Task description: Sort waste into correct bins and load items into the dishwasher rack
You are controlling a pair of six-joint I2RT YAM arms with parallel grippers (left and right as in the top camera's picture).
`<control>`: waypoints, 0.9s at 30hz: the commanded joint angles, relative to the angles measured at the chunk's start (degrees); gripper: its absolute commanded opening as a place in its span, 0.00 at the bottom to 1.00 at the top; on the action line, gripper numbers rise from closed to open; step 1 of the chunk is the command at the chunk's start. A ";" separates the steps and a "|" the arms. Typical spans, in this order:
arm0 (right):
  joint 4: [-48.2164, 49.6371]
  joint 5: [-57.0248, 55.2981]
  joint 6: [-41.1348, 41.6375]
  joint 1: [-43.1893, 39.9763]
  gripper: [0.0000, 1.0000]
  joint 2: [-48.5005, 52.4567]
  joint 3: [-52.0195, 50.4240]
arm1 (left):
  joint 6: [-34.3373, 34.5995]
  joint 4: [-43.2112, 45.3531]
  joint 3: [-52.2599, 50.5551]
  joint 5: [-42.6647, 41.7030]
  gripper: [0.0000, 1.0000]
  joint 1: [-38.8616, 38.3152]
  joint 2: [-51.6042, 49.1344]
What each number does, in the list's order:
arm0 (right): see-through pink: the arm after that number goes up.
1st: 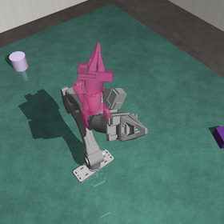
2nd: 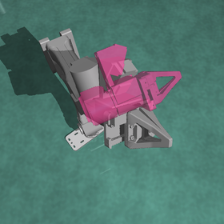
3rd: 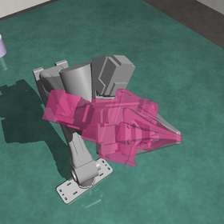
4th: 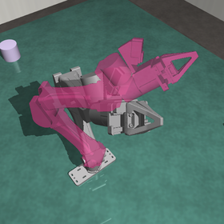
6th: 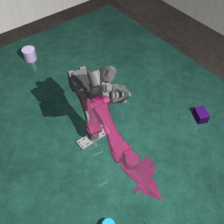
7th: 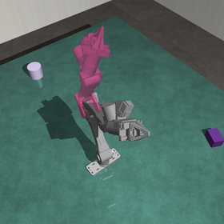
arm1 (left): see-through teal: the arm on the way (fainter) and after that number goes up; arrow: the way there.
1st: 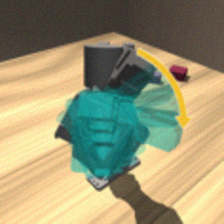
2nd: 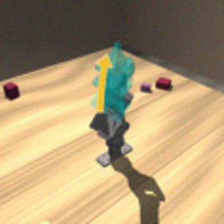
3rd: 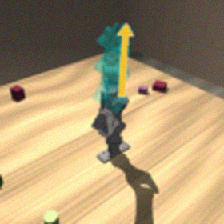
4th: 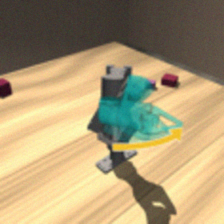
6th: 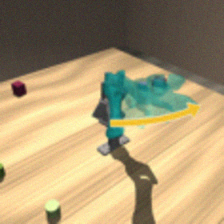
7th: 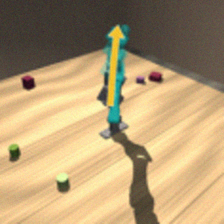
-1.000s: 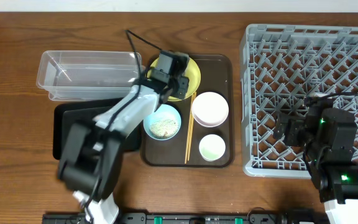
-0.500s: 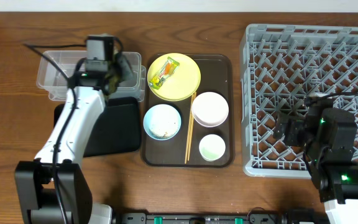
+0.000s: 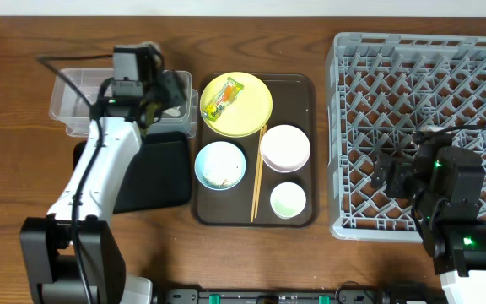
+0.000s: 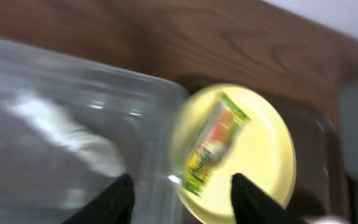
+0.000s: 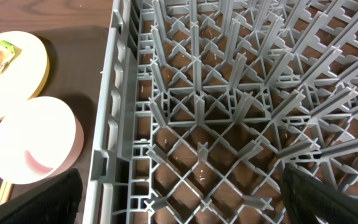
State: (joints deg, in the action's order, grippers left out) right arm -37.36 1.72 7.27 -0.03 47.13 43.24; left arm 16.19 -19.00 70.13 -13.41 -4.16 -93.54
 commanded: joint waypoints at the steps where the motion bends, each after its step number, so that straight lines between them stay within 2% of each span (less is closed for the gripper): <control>1: 0.09 0.26 0.85 0.81 0.99 -0.13 1.16 | -20.22 0.00 0.28 -4.74 0.57 -4.52 0.24; 6: 0.07 0.26 0.85 0.81 0.99 0.09 1.16 | -29.00 1.42 0.28 -0.33 0.65 -9.09 -1.81; 11: 0.07 0.28 0.85 0.81 0.99 0.13 1.16 | -34.95 6.10 0.28 1.68 0.65 -11.63 -5.53; 15: -0.17 0.26 0.85 0.81 0.99 0.13 1.16 | -35.30 9.11 0.28 4.00 0.65 -11.93 -9.31; 27: -1.86 0.26 0.83 0.81 0.99 0.13 1.16 | -36.11 14.08 0.28 4.11 0.65 -11.87 -18.12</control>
State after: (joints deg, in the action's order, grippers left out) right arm -38.87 1.72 7.27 -0.03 47.24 43.24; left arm -18.70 -5.41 70.13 -10.11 -16.19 -110.21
